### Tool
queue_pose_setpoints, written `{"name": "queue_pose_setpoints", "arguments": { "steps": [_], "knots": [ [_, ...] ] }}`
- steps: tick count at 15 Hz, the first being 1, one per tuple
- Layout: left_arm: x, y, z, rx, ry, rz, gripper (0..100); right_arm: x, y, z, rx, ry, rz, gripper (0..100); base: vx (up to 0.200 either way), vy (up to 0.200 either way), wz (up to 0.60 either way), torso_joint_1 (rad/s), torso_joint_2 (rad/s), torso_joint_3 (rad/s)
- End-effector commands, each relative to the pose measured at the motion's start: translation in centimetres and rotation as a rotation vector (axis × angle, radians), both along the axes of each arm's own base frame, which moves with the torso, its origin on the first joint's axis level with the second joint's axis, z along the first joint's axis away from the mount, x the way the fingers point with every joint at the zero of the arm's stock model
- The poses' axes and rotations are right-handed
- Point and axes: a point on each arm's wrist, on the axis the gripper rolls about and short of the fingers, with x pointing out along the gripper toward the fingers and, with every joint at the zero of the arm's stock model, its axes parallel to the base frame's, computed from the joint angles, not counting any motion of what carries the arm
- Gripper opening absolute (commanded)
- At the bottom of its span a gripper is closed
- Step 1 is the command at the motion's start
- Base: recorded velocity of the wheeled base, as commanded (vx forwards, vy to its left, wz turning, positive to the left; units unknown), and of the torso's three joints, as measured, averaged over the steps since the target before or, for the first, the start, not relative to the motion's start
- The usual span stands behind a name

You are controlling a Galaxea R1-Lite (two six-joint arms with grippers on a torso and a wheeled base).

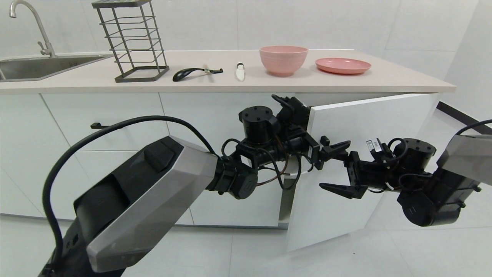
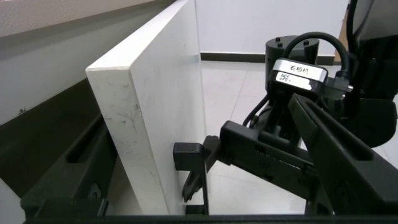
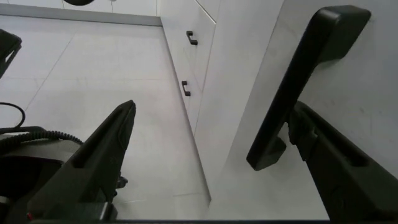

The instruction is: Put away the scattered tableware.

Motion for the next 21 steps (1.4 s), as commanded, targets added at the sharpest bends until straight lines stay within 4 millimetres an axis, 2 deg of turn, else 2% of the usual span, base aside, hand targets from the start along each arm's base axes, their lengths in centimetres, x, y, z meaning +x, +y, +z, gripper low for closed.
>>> {"name": "queue_pose_setpoints", "arguments": {
  "steps": [1,5,8,11,12,13,16,17,18,19,21],
  "knots": [
    [-0.1,-0.1,0.0,0.001,-0.001,-0.011,100,0.1,-0.5,-0.5,-0.002,0.019,-0.036,100,0.0,0.0,0.0,0.0,0.0,0.0],
    [-0.3,-0.3,-0.3,0.008,0.009,-0.007,100,0.2,-1.7,-1.0,-0.003,0.033,-0.068,100,0.0,0.0,0.0,0.0,0.0,0.0],
    [-1.2,-1.2,-0.3,0.005,0.032,0.054,100,-0.1,-4.0,-1.4,-0.012,0.049,-0.197,100,0.0,0.0,0.0,0.0,0.0,0.0],
    [-1.2,-1.3,-0.5,0.007,0.043,0.093,100,-3.0,-4.7,0.6,-0.013,0.063,-0.228,100,0.0,0.0,0.0,0.0,0.0,0.0],
    [-1.2,-1.3,-0.5,0.007,0.043,0.093,100,-3.0,-4.7,0.6,-0.013,0.063,-0.228,100,0.0,0.0,0.0,0.0,0.0,0.0],
    [-0.6,-0.8,-0.7,0.006,0.051,0.134,100,-8.1,-4.3,3.7,-0.023,0.051,-0.244,100,0.0,0.0,0.0,0.0,0.0,0.0],
    [-0.3,-0.8,-1.1,-0.019,0.079,0.119,100,-12.8,-4.2,6.7,-0.022,-0.006,-0.261,100,0.0,0.0,0.0,0.0,0.0,0.0],
    [-0.3,-0.9,-1.3,-0.031,0.077,0.095,100,-13.9,-4.2,7.5,-0.022,-0.033,-0.263,100,0.0,0.0,0.0,0.0,0.0,0.0],
    [-0.3,-0.9,-1.4,-0.031,0.075,0.089,100,-14.1,-4.2,7.7,-0.022,-0.039,-0.263,100,0.0,0.0,0.0,0.0,0.0,0.0],
    [-0.7,-1.3,-2.0,-0.035,0.068,0.055,100,-16.0,-4.0,9.2,-0.02,-0.101,-0.264,100,0.0,0.0,0.0,0.0,0.0,0.0],
    [-1.4,-1.7,-2.4,-0.035,0.068,0.042,100,-17.8,-3.8,11.1,-0.018,-0.193,-0.267,100,0.0,0.0,0.0,0.0,0.0,0.0]
  ]
}}
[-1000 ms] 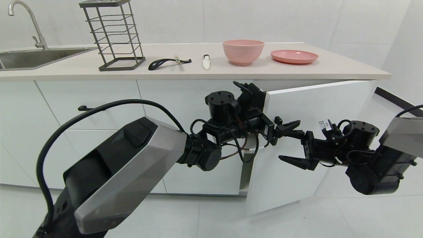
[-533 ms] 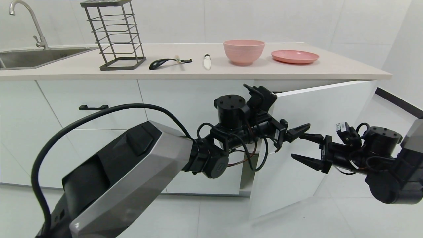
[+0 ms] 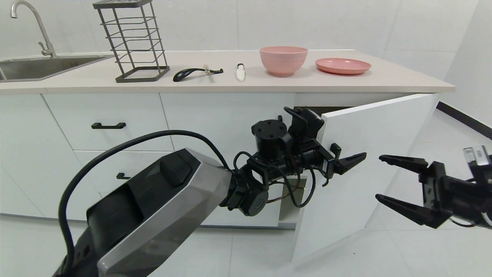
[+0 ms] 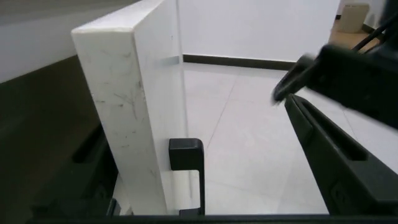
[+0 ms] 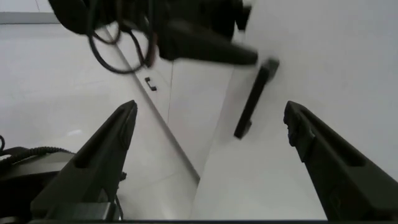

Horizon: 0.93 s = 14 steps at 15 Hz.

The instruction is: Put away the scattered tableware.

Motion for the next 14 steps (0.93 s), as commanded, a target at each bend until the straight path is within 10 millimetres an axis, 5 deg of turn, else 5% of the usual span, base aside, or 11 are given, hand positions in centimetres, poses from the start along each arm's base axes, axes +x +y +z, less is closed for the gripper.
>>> {"name": "queue_pose_setpoints", "arguments": {
  "steps": [1,7,14],
  "knots": [
    [-0.8,-0.6,-0.6,0.006,0.006,-0.019,100,-4.1,0.4,4.3,-0.023,-0.207,-0.001,100,0.0,0.0,0.0,0.0,0.0,0.0],
    [-3.8,-2.8,-0.4,-0.009,-0.009,-0.113,100,-7.1,-1.2,11.0,-0.094,-0.553,-0.129,100,0.0,0.0,0.0,0.0,0.0,0.0],
    [-6.6,-5.3,-1.5,-0.007,-0.01,-0.208,100,-8.5,-1.4,14.3,-0.136,-0.714,-0.162,100,0.0,0.0,0.0,0.0,0.0,0.0]
  ]
}}
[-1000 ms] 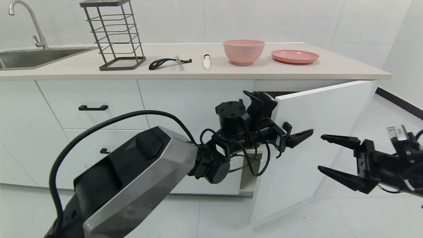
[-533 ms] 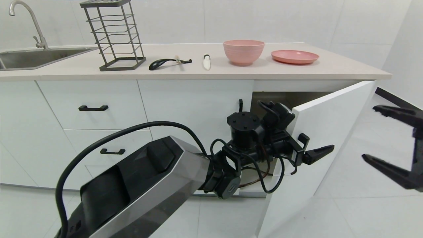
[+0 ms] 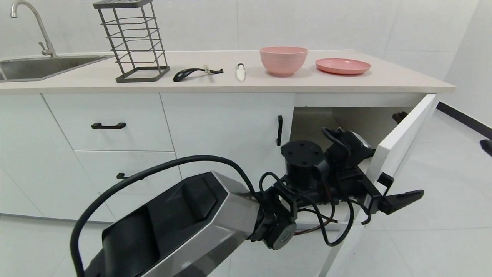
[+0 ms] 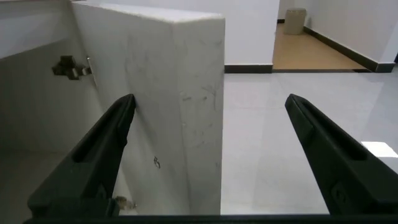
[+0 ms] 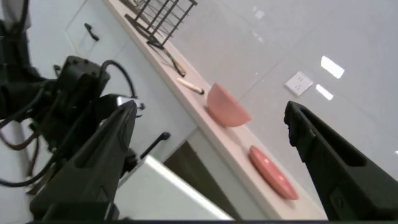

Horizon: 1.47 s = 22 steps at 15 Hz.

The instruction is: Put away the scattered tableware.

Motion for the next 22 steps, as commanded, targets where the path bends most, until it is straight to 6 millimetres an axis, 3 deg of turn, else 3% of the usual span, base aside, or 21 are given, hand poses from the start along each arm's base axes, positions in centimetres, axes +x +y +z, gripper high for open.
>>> {"name": "queue_pose_setpoints", "arguments": {
  "steps": [1,3,4,5,6,7,8,9,10,11,14,15,16,19,20,21,22],
  "knots": [
    [-0.8,-1.3,-1.0,0.001,0.001,-0.028,100,-0.4,-0.5,1.3,-0.015,-0.055,-0.042,100,0.0,0.0,0.0,0.0,0.0,0.0],
    [-2.1,-2.8,-1.6,-0.011,-0.008,-0.068,100,-0.4,-0.8,1.8,-0.021,-0.073,-0.061,100,0.0,0.0,0.0,0.0,0.0,0.0],
    [-4.3,-4.3,-2.3,-0.007,-0.013,-0.147,100,-0.4,-0.8,1.8,-0.022,-0.076,-0.063,100,0.0,0.0,0.0,0.0,0.0,0.0],
    [-5.3,-4.9,-2.6,-0.005,-0.014,-0.177,100,-0.5,-0.7,1.9,-0.023,-0.08,-0.063,100,0.0,0.0,0.0,0.0,0.0,0.0],
    [-10.3,-7.6,-3.3,-0.017,-0.015,-0.271,100,-1.0,-0.6,2.6,-0.03,-0.109,-0.061,100,0.0,0.0,0.0,0.0,0.0,0.0],
    [-11.8,-8.3,-3.3,-0.03,-0.01,-0.282,100,-1.4,-0.4,3.1,-0.036,-0.135,-0.058,100,0.0,0.0,0.0,0.0,0.0,0.0],
    [-11.1,-8.2,-3.3,-0.031,0.019,-0.264,100,-2.0,-0.2,3.6,-0.045,-0.163,-0.058,100,0.0,0.0,0.0,0.0,0.0,0.0],
    [-8.4,-7.2,-2.9,-0.047,0.028,-0.214,100,-2.8,0.1,3.8,-0.053,-0.186,-0.055,100,0.0,0.0,0.0,0.0,0.0,0.0],
    [-7.1,-6.6,-2.6,-0.055,0.023,-0.19,100,-3.1,0.2,3.9,-0.055,-0.195,-0.053,100,0.0,0.0,0.0,0.0,0.0,0.0],
    [-3.7,-4.6,-0.3,-0.099,-0.002,-0.118,100,-3.9,0.5,3.7,-0.058,-0.204,-0.05,100,0.0,0.0,0.0,0.0,0.0,0.0],
    [0.4,0.4,5.1,-0.164,-0.05,-0.007,100,-4.5,1.1,1.7,-0.041,-0.151,-0.012,100,0.0,0.0,0.0,0.0,0.0,0.0],
    [1.9,3.2,7.4,-0.18,-0.067,0.049,100,-4.9,2.0,0.1,-0.022,-0.1,0.071,100,0.0,0.0,0.0,0.0,0.0,0.0],
    [2.4,4.7,8.4,-0.18,-0.072,0.075,100,-5.2,2.4,-0.7,-0.016,-0.076,0.114,100,0.0,0.0,0.0,0.0,0.0,0.0],
    [2.0,14.5,12.3,-0.194,-0.103,0.219,100,-7.6,3.3,-5.0,0.0,0.032,0.189,100,0.0,0.0,0.0,0.0,0.0,0.0],
    [1.5,16.5,12.9,-0.201,-0.114,0.248,100,-8.1,3.4,-5.7,-0.001,0.048,0.21,100,0.0,0.0,0.0,0.0,0.0,0.0],
    [0.3,21.8,13.9,-0.205,-0.14,0.34,100,-9.0,3.6,-6.0,-0.012,0.047,0.255,100,0.0,0.0,0.0,0.0,0.0,0.0],
    [-0.5,24.3,14.2,-0.204,-0.175,0.394,100,-9.4,3.7,-6.2,-0.012,0.057,0.26,100,0.0,0.0,0.0,0.0,0.0,0.0]
  ]
}}
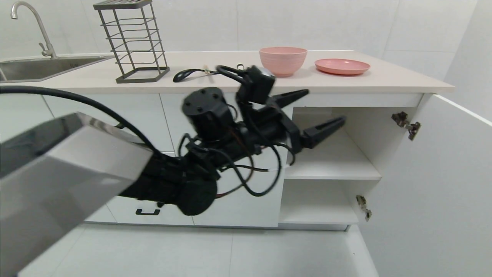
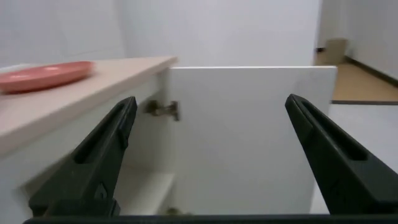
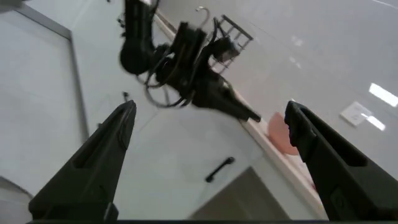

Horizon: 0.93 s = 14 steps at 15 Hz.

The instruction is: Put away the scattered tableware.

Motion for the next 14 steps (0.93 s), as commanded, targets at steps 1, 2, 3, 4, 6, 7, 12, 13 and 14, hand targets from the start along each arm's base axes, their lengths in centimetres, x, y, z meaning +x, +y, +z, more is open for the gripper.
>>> {"name": "queue_pose_setpoints", "arguments": {
  "steps": [1,2,3,4,6,7,12,13,14],
  "knots": [
    [-4.4,13.6,4.7,-0.04,-0.178,0.276,100,-2.4,0.2,-0.8,-0.004,-0.005,0.032,100,0.0,0.0,0.0,0.0,0.0,0.0],
    [-5.9,16.3,4.5,-0.023,-0.212,0.35,100,-3.1,0.3,-1.1,-0.004,0.009,0.03,100,0.0,0.0,0.0,0.0,0.0,0.0],
    [-7.5,18.4,4.1,-0.009,-0.222,0.408,100,-3.7,0.3,-1.5,-0.003,0.018,0.03,100,0.0,0.0,0.0,0.0,0.0,0.0],
    [-10.3,21.1,3.0,0.014,-0.215,0.486,100,-4.8,0.3,-2.2,-0.002,0.039,0.027,100,0.0,0.0,0.0,0.0,0.0,0.0],
    [-15.2,24.5,0.4,0.063,-0.191,0.609,100,-7.0,0.4,-4.0,0.002,0.084,0.019,100,0.0,0.0,0.0,0.0,0.0,0.0],
    [-17.3,25.5,-0.2,0.062,-0.203,0.659,100,-8.1,0.4,-5.3,0.002,0.111,0.026,100,0.0,0.0,0.0,0.0,0.0,0.0],
    [-26.7,27.4,-1.2,0.0,-0.412,0.878,100,-10.2,0.3,-8.8,0.0,0.16,0.034,100,0.0,0.0,0.0,0.0,0.0,0.0],
    [-28.0,27.3,-2.2,0.007,-0.369,0.882,100,-9.8,0.2,-9.4,0.046,0.254,-0.039,100,0.0,0.0,0.0,0.0,0.0,0.0],
    [-28.9,27.3,-3.3,0.026,-0.313,0.883,100,-9.4,0.1,-10.2,0.099,0.374,-0.146,100,0.0,0.0,0.0,0.0,0.0,0.0]
  ]
}}
